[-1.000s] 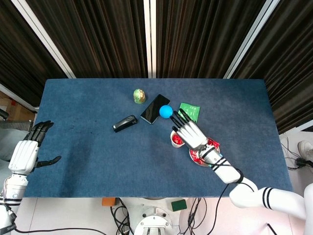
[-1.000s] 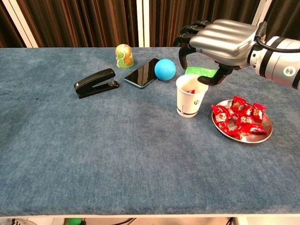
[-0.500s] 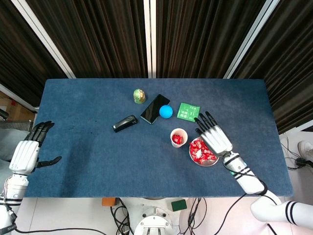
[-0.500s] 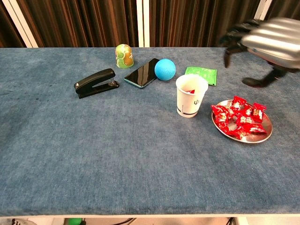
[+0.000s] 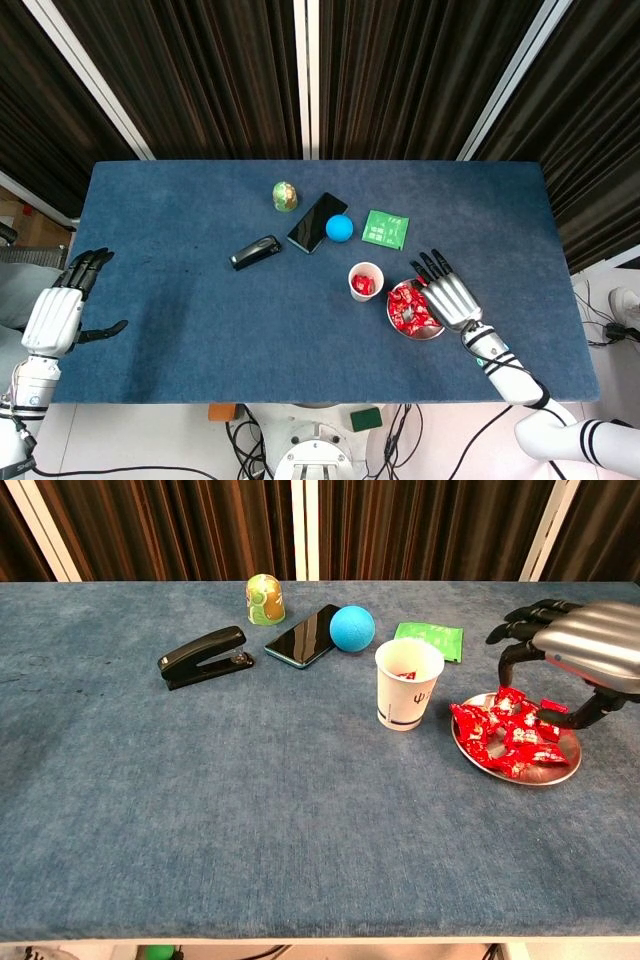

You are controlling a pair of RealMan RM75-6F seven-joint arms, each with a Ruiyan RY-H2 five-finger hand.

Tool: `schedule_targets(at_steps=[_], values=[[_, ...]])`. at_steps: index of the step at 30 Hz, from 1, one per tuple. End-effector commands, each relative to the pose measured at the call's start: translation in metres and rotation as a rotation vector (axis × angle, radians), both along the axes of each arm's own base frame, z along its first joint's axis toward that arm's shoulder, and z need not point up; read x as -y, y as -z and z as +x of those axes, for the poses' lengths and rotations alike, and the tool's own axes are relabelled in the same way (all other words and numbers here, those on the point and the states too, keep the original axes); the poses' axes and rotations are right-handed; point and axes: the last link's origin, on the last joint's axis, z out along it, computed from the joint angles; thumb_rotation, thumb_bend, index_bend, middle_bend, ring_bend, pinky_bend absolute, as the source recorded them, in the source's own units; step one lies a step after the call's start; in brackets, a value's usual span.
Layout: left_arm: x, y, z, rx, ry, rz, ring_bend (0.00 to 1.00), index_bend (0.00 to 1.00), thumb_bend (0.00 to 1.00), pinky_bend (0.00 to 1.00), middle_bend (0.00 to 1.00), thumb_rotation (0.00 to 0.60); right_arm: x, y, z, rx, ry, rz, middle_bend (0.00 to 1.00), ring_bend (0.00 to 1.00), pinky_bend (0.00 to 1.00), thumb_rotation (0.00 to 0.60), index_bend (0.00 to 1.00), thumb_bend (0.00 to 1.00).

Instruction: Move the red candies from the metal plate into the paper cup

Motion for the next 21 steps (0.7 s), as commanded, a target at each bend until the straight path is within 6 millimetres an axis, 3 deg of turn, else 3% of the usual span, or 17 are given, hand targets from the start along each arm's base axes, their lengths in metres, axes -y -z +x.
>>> schedule_targets(at_steps=[1,21], values=[[0.000,0.000,0.000,0.000,-0.001,0.000,0.05,0.10,0.09,0.22,0.07,0.600,0.004,0.007,0.004,0.002,-0.001,0.007,0.07,0.00,0.00,0.600,0.37,0.34],[0.000,-0.003,-0.002,0.006,-0.003,0.007,0.05,0.10,0.09,0.22,0.07,0.600,0.015,0.033,0.010,-0.040,0.032,0.033,0.07,0.00,0.00,0.600,0.36,0.34]])
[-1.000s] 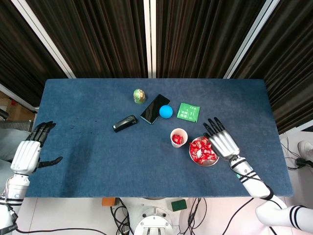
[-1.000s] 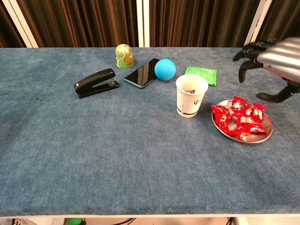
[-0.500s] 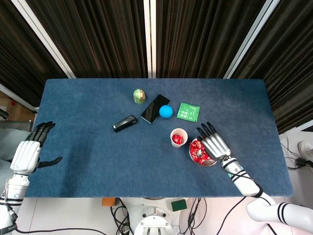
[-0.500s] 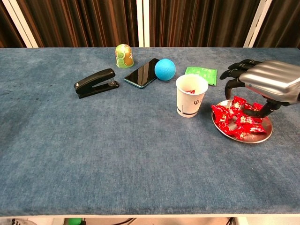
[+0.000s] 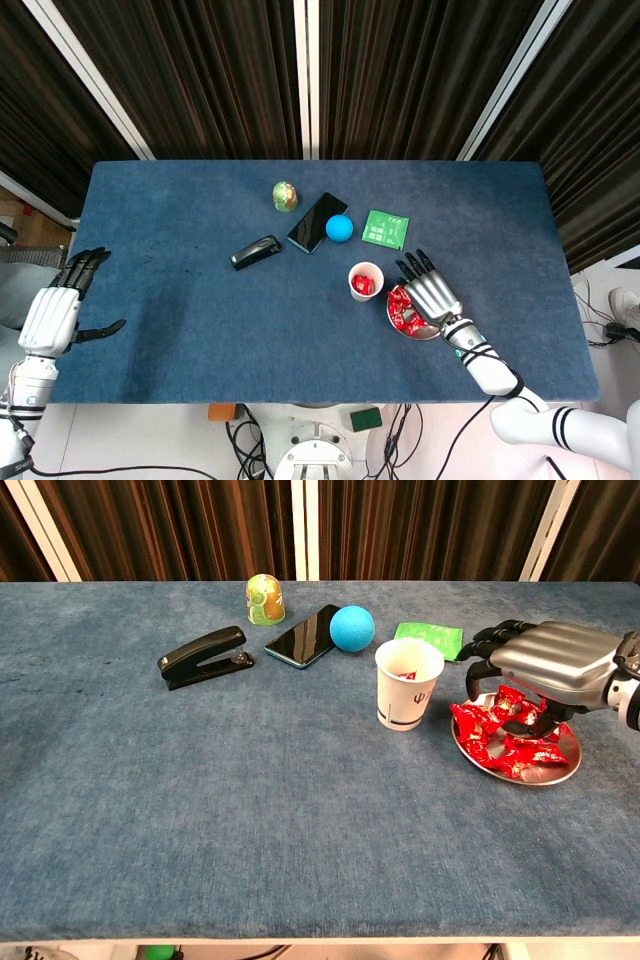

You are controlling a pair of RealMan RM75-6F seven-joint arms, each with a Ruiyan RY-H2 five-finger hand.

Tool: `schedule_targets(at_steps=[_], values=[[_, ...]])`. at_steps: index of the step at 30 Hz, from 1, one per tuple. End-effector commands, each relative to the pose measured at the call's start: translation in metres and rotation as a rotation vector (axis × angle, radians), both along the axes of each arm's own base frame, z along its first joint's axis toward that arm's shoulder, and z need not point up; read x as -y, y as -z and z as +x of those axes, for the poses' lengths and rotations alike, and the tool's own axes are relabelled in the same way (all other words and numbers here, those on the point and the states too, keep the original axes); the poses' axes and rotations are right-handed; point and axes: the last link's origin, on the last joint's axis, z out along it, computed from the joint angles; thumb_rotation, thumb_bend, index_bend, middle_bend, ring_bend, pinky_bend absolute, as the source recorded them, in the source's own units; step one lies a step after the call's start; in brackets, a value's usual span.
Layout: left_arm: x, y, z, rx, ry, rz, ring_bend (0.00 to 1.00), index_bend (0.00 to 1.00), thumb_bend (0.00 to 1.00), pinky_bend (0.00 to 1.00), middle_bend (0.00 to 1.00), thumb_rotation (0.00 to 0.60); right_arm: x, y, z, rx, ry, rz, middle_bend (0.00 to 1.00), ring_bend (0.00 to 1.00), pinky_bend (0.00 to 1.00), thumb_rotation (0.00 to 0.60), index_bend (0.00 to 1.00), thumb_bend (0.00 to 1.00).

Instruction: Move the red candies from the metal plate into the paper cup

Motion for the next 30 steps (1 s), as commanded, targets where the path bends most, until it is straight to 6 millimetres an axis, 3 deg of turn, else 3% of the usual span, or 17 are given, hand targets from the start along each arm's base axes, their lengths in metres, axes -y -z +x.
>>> schedule_targets(at_steps=[1,30], values=[[0.0002,-0.0001,-0.0002,0.000,-0.001,0.000,0.05,0.10,0.09,0.22,0.07,0.600,0.0007,0.0015,0.0003,-0.002,0.001,0.001,0.07,0.00,0.00,0.600,0.36,0.34],[-0.0006,0.0008,-0.0008,-0.003,-0.003,-0.004,0.05,0.10,0.09,0.22,0.07,0.600,-0.0016,0.0060,-0.0054,-0.016,0.009,0.002,0.07,0.00,0.00,0.600,0.48,0.35]])
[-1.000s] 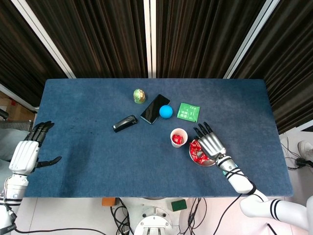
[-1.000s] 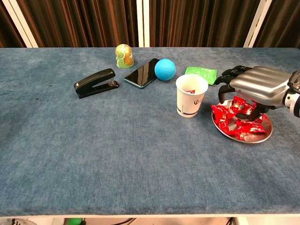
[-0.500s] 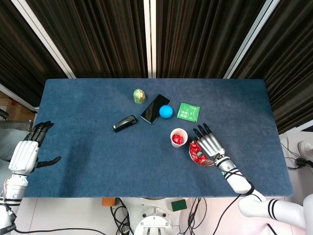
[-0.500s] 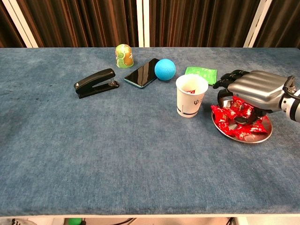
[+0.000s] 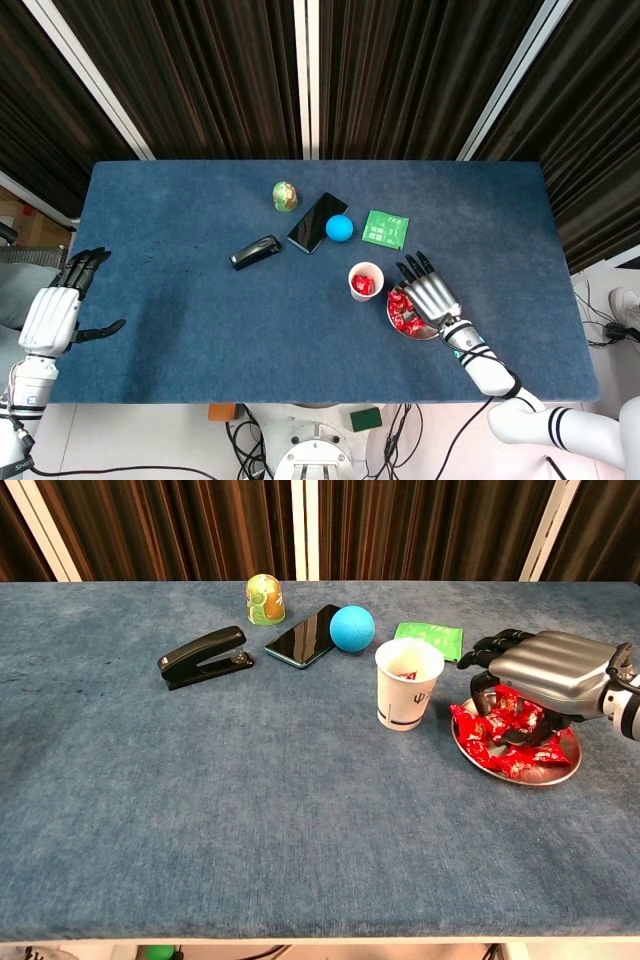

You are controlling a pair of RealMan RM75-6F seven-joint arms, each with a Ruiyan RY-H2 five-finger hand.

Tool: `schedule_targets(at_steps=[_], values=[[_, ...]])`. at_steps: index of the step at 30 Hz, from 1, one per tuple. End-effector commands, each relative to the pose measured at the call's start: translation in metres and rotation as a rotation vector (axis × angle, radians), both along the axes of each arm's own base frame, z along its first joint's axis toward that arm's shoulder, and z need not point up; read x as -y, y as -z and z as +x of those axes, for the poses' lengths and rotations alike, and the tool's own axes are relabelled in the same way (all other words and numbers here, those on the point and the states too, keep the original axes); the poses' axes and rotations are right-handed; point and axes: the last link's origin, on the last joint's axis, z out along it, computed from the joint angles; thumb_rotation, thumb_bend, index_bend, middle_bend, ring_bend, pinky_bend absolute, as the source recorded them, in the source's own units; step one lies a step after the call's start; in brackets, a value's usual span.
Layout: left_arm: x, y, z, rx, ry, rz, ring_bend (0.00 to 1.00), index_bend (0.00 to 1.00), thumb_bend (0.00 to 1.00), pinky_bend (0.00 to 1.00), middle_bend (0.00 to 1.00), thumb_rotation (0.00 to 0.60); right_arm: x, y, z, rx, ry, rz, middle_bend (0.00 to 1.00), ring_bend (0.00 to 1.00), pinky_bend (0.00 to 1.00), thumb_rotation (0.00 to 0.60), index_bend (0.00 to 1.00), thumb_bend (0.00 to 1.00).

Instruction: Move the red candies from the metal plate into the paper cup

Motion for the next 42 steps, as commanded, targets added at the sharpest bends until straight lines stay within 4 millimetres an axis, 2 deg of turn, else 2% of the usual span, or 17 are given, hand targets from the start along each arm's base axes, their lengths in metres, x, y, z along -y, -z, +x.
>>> schedule_targets(at_steps=[1,11,19,24,28,36,42], values=[[0.000,0.000,0.000,0.000,-0.001,0.000,0.05,0.10,0.09,0.22,0.07,0.600,0.000,0.000,-0.001,-0.001,0.000,-0.001,0.07,0.00,0.00,0.600,0.49,0.36],[0.000,0.000,-0.001,0.000,-0.001,0.001,0.05,0.10,0.09,0.22,0.07,0.600,-0.001,-0.003,-0.001,0.006,-0.008,-0.008,0.08,0.00,0.00,0.600,0.55,0.41],[0.000,-0.001,-0.001,0.001,-0.001,0.002,0.05,0.10,0.09,0.22,0.07,0.600,-0.001,-0.022,0.003,0.046,-0.033,-0.060,0.08,0.00,0.00,0.600,0.56,0.42],[0.000,-0.001,0.000,0.000,0.001,0.004,0.05,0.10,0.09,0.22,0.07,0.600,0.005,-0.043,0.030,0.117,-0.105,-0.118,0.08,0.00,0.00,0.600,0.56,0.42],[0.001,-0.002,0.001,0.000,0.004,0.007,0.05,0.10,0.09,0.22,0.07,0.600,0.011,-0.050,0.057,0.161,-0.164,-0.133,0.08,0.00,0.00,0.600,0.56,0.42],[0.001,-0.003,0.001,0.001,0.004,0.012,0.05,0.10,0.09,0.22,0.07,0.600,0.021,-0.029,0.094,0.168,-0.223,-0.081,0.08,0.00,0.00,0.600,0.56,0.41],[0.001,-0.004,-0.001,0.005,0.000,0.014,0.05,0.10,0.09,0.22,0.07,0.600,0.023,-0.017,0.103,0.149,-0.233,-0.053,0.08,0.00,0.00,0.600,0.53,0.39]])
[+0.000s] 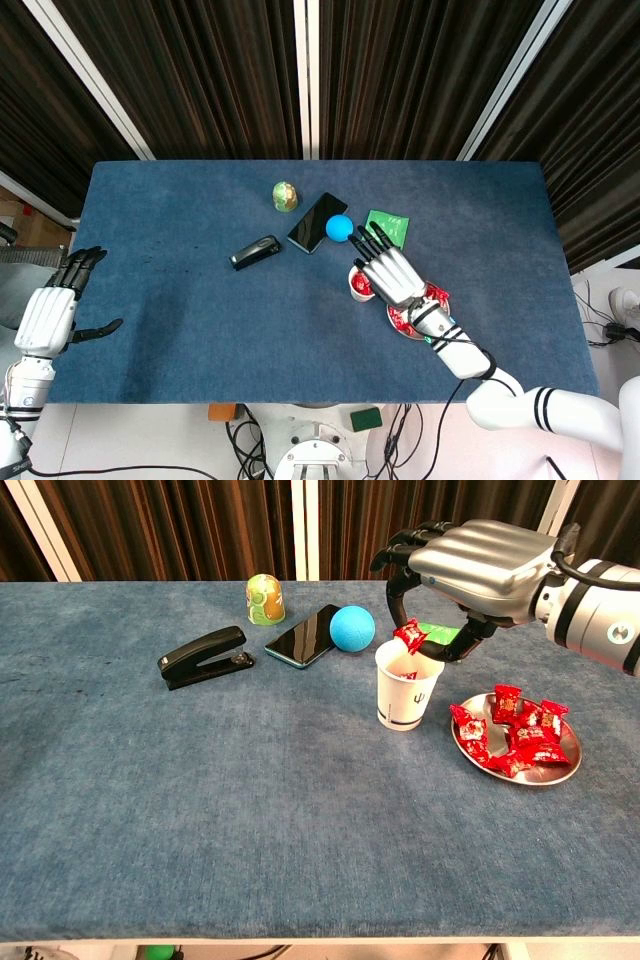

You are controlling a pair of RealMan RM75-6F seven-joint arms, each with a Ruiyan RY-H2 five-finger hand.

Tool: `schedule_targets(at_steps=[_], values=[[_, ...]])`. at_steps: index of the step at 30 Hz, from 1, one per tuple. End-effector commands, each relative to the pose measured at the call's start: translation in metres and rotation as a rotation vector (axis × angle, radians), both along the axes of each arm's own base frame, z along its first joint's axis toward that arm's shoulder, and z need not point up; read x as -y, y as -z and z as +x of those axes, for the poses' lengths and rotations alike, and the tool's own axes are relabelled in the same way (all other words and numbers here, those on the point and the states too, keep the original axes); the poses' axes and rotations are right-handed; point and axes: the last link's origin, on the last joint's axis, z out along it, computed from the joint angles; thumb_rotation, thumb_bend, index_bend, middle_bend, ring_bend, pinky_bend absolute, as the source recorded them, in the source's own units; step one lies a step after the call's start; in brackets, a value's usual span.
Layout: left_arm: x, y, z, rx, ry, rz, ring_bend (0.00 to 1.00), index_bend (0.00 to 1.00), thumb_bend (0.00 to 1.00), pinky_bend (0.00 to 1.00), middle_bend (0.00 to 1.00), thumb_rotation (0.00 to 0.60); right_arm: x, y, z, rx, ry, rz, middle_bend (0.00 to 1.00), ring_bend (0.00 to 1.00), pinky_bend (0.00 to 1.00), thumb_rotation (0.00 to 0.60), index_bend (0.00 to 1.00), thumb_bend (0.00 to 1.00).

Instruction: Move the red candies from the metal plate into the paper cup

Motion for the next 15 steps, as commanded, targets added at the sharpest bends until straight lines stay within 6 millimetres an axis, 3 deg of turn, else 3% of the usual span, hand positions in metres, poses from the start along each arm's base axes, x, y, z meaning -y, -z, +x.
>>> schedule_targets(at_steps=[1,15], values=[[-0.0002,-0.0001,-0.0005,0.001,-0.002,-0.002,0.05,0.10,0.09,0.22,0.07,0.600,0.0006,0.0031,0.0013,-0.012,0.000,0.005,0.08,0.00,0.00,0.600,0.52,0.39],[0.0004,0.0003,0.0002,-0.001,0.001,-0.002,0.05,0.10,0.09,0.22,0.07,0.600,-0.0034,-0.0009,-0.0038,-0.023,0.014,0.013,0.07,0.00,0.00,0.600,0.33,0.34]])
